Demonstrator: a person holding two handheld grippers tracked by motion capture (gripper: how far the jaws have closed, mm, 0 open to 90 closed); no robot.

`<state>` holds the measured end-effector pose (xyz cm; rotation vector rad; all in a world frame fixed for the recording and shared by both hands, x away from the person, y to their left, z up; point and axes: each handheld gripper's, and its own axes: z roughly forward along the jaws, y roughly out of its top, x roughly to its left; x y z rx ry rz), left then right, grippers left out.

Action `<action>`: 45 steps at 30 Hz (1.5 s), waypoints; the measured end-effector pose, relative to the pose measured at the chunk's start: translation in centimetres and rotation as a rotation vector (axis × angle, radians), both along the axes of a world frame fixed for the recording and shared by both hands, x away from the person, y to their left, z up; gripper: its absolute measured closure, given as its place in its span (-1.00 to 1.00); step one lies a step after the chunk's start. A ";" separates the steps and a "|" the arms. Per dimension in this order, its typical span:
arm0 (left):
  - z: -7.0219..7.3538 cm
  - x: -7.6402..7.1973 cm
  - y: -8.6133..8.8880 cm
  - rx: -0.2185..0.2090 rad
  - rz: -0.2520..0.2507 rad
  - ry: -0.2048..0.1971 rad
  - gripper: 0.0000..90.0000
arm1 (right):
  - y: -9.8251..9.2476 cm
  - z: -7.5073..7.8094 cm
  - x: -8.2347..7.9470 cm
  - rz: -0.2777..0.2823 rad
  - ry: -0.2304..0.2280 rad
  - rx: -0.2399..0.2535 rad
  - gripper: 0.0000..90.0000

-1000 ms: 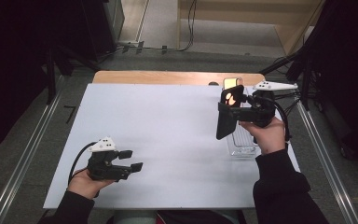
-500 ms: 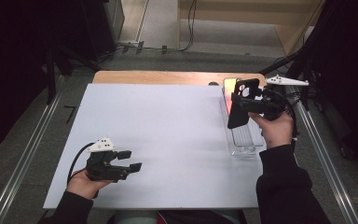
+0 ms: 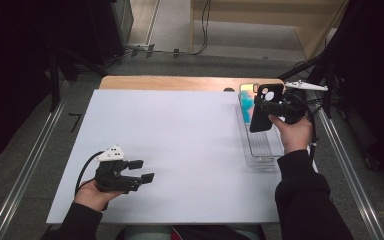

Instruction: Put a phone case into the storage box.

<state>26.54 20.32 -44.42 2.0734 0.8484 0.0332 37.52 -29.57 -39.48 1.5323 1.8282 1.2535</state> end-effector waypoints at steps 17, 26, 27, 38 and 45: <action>-0.6 -0.1 0.1 0.014 -0.001 -0.007 -0.28 | 1.3 -4.9 6.3 -0.108 0.072 -0.029 -0.71; -0.7 0.0 0.0 0.018 -0.005 -0.005 -0.28 | 2.5 -6.0 8.9 -0.139 0.086 -0.089 -0.73; -0.6 0.0 0.1 0.018 -0.004 -0.005 -0.28 | 2.6 -6.1 9.1 -0.145 0.084 -0.099 -0.73; -0.5 -0.1 0.0 0.006 -0.002 -0.007 -0.28 | 2.3 -5.4 9.0 -0.101 0.125 -0.081 -1.00; -0.5 0.0 0.1 0.006 0.001 -0.002 -0.28 | 2.0 -3.3 6.7 -0.078 0.104 -0.081 -1.00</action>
